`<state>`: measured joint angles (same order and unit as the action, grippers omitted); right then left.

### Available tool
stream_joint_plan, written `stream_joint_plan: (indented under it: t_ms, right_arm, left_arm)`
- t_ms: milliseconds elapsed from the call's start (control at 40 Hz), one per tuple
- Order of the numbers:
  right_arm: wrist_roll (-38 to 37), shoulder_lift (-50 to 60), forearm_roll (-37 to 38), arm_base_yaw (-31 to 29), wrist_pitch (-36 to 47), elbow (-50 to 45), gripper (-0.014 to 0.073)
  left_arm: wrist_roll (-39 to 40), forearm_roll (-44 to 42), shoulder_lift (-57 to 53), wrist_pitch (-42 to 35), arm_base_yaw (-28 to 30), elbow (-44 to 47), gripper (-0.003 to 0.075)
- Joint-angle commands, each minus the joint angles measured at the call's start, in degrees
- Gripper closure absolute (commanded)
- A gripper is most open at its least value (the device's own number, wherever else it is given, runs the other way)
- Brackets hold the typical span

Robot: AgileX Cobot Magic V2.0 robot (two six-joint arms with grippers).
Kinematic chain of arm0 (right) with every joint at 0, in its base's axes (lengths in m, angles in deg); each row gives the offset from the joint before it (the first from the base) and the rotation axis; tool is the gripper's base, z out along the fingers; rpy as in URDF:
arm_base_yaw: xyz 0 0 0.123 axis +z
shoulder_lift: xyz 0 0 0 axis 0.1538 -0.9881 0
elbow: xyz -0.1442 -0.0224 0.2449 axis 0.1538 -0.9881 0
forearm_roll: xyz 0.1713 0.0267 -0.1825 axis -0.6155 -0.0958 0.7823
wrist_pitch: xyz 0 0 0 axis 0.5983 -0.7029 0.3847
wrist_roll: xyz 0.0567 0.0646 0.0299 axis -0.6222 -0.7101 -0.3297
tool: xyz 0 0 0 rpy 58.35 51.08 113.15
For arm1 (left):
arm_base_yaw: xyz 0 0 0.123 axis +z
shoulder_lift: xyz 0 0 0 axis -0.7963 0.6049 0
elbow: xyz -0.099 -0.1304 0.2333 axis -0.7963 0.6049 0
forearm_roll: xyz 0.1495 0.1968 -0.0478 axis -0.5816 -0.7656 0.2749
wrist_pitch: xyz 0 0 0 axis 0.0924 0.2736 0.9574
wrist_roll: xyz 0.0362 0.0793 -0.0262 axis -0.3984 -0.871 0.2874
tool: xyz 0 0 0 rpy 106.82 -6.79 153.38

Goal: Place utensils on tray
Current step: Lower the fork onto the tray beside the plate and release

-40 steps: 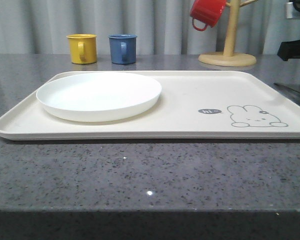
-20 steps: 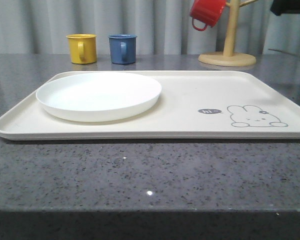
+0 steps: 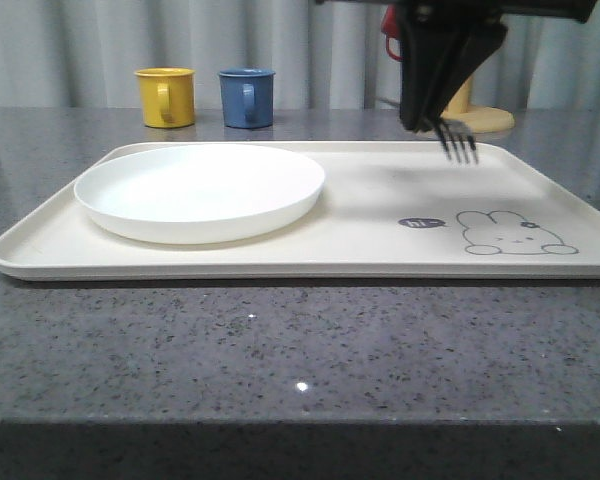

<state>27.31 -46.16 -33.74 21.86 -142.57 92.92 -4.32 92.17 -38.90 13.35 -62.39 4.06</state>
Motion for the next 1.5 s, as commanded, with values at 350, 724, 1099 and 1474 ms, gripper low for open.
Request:
stream_joint_plan:
  t_ms: [350, 724, 1099, 1474]
  right_arm:
    - [-3.3, -7.1, -0.4, 0.0, 5.0, 3.0, 0.0567]
    - [-3.3, -6.8, -1.7, 0.0, 2.3, 3.0, 0.0242]
    - [2.3, 2.0, 4.9, -5.7, -4.1, 3.2, 0.0162]
    - [16.5, 8.0, 4.5, -26.6, -9.1, -2.0, 0.0161]
  left_arm:
    - [0.3, 0.8, 0.7, -4.2, 0.1, -1.5, 0.0738]
    - [0.3, 0.8, 0.7, -4.2, 0.1, -1.5, 0.0738]
    - [0.3, 0.8, 0.7, -4.2, 0.1, -1.5, 0.0738]
    - [0.3, 0.8, 0.7, -4.2, 0.1, -1.5, 0.0738]
